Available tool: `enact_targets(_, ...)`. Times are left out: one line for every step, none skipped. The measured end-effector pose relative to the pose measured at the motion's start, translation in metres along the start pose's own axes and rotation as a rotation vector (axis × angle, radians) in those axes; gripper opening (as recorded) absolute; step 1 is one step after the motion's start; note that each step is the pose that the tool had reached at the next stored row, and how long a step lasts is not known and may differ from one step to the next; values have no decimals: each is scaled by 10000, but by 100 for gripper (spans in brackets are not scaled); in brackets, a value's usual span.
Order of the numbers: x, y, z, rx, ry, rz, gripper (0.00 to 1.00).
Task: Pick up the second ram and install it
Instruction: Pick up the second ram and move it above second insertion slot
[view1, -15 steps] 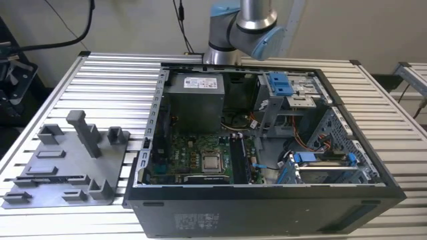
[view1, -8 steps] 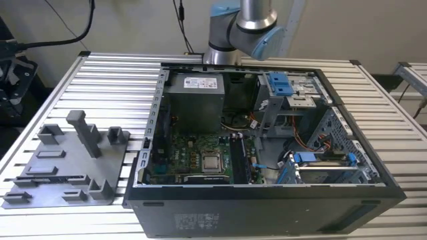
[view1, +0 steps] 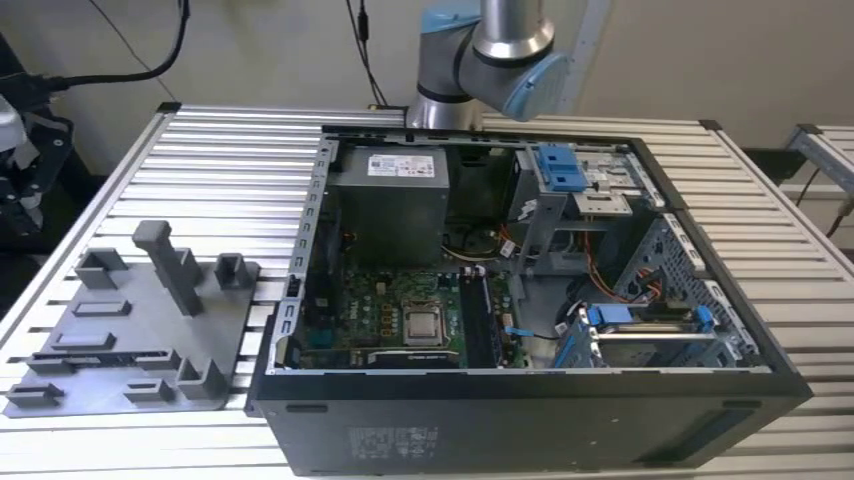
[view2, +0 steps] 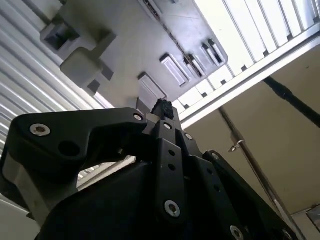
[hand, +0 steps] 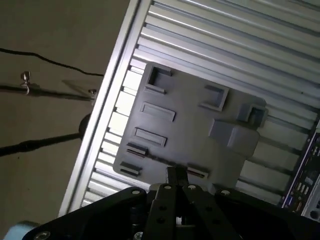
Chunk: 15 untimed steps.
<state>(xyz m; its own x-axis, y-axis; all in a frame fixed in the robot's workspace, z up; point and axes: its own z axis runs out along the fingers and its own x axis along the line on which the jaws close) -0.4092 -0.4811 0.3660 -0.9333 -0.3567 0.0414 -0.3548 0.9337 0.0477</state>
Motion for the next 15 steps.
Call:
enact_targets(0, 0, 0, 9, 9, -190, 11)
enact_targets(0, 0, 0, 17, 18, -370, 11)
enact_targets(0, 0, 0, 25, 27, -549, 11)
enact_targets(0, 0, 0, 34, 36, -729, 11)
enact_targets(0, 0, 0, 41, 44, -907, 11)
enact_targets(0, 0, 1, 50, 53, -1088, 11)
enact_targets(0, 0, 0, 59, 63, -1278, 11)
enact_targets(0, 0, 0, 68, 73, -1457, 11)
enact_targets(0, 0, 0, 76, 81, -1643, 11)
enact_targets(0, 0, 1, 85, 90, -1821, 11)
enact_targets(0, 0, 0, 94, 99, -2002, 11)
enact_targets(0, 0, 0, 102, 108, -2186, 11)
enact_targets(0, 0, 0, 110, 117, -2365, 11)
enact_targets(0, 1, 0, 117, 125, -2532, 11)
enact_targets(0, 0, 0, 124, 134, -2691, 11)
